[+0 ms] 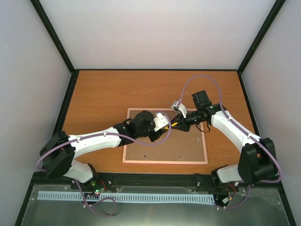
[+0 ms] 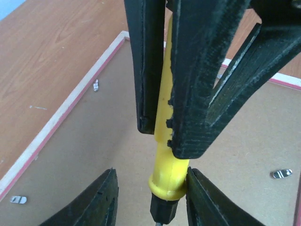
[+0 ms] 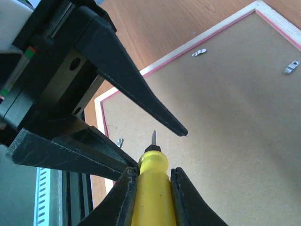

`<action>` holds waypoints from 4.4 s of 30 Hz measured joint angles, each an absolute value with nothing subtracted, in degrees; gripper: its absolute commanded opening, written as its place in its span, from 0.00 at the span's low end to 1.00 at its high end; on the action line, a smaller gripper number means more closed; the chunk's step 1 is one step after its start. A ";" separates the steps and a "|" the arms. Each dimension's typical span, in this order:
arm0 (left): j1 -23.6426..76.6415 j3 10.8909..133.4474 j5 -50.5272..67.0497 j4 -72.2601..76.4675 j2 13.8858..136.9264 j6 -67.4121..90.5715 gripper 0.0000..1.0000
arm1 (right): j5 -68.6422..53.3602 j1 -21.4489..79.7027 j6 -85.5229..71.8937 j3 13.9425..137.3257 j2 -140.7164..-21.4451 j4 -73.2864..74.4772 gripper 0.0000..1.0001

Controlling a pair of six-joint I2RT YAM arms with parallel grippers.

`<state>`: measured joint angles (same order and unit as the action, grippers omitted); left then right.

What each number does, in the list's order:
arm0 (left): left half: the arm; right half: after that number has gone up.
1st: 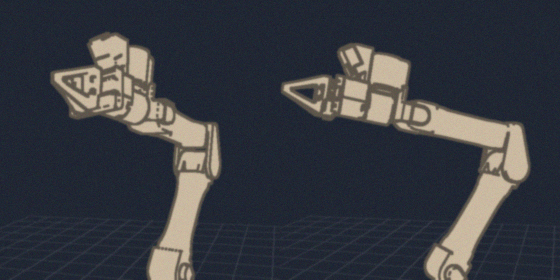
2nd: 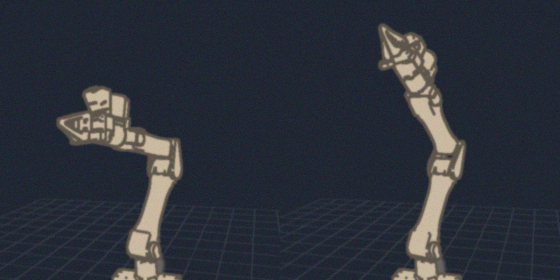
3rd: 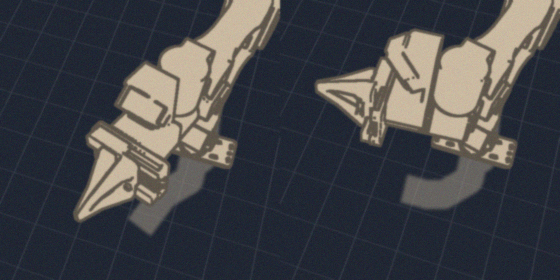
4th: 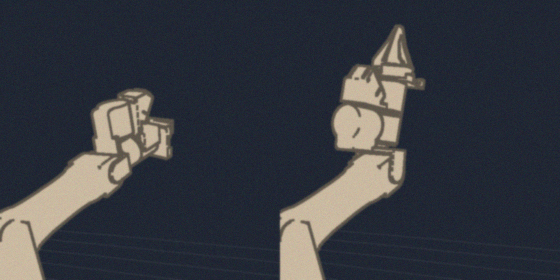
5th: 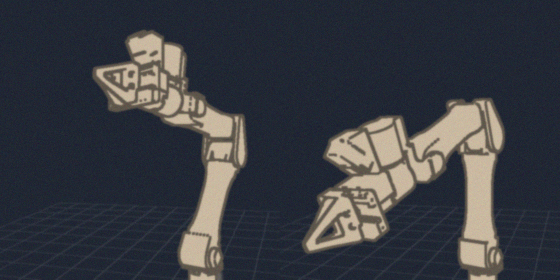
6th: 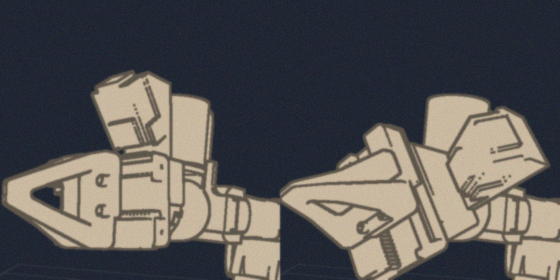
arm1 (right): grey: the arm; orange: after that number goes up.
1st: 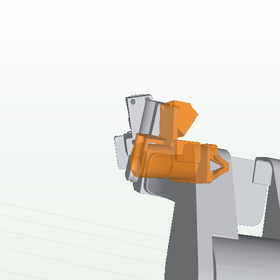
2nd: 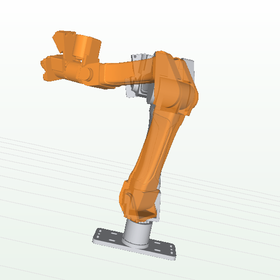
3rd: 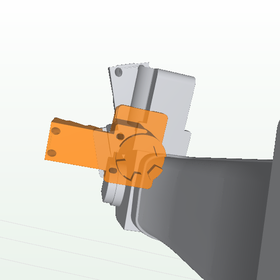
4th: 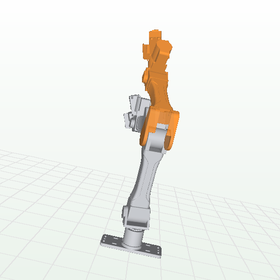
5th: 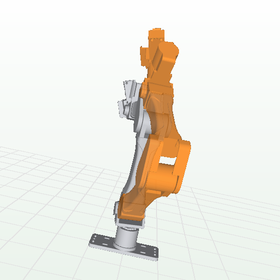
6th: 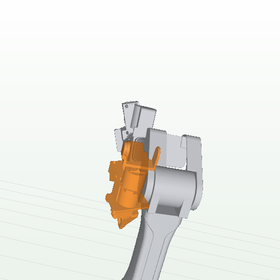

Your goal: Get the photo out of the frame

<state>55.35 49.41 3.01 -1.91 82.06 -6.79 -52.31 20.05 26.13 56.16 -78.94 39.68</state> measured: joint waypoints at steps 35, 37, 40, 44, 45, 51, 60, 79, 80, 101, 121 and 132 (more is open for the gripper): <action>55.70 50.61 6.90 -0.71 83.99 -12.14 0.12 | -54.87 19.90 27.66 57.45 -80.82 42.41 0.07; 55.70 50.61 6.92 -0.71 83.99 -12.14 0.10 | -54.87 19.90 27.66 57.45 -80.82 42.44 0.11; 55.70 50.61 6.87 -0.71 83.99 -12.10 0.08 | -54.85 19.90 27.68 57.49 -80.82 42.48 0.25; 55.72 50.59 5.93 -0.64 83.94 -10.79 0.07 | -54.85 19.90 27.73 57.82 -80.64 42.61 0.46; 55.72 50.54 5.45 -0.75 83.83 -9.98 0.06 | -54.72 19.94 27.57 57.91 -80.42 42.65 0.50; 55.59 50.39 1.65 -6.17 80.34 -2.24 0.03 | -51.90 19.94 27.38 58.08 -76.82 41.82 0.64; 41.91 50.46 -0.97 -22.63 70.28 16.08 0.06 | -47.44 19.90 26.52 58.04 -71.22 39.46 0.70; 11.40 50.26 6.83 -34.02 86.98 24.95 0.09 | -43.86 19.90 26.48 57.06 -68.95 38.28 0.70; 11.33 49.95 6.37 -33.85 87.64 24.93 0.09 | -43.77 19.90 26.46 57.04 -68.99 38.28 0.70; 10.92 50.37 -2.24 -31.40 93.62 23.51 0.43 | -41.01 19.90 26.09 57.04 -71.11 37.50 0.70; 11.70 51.29 9.26 -22.48 64.36 16.62 0.75 | -32.51 29.63 33.04 58.72 -73.30 43.64 0.65; 11.70 45.32 5.08 -19.31 61.67 15.31 1.00 | -19.59 49.76 37.85 52.21 -80.01 44.34 0.65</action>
<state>11.70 45.32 5.08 -19.31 61.67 15.31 -19.59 49.76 37.85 52.21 -80.01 44.34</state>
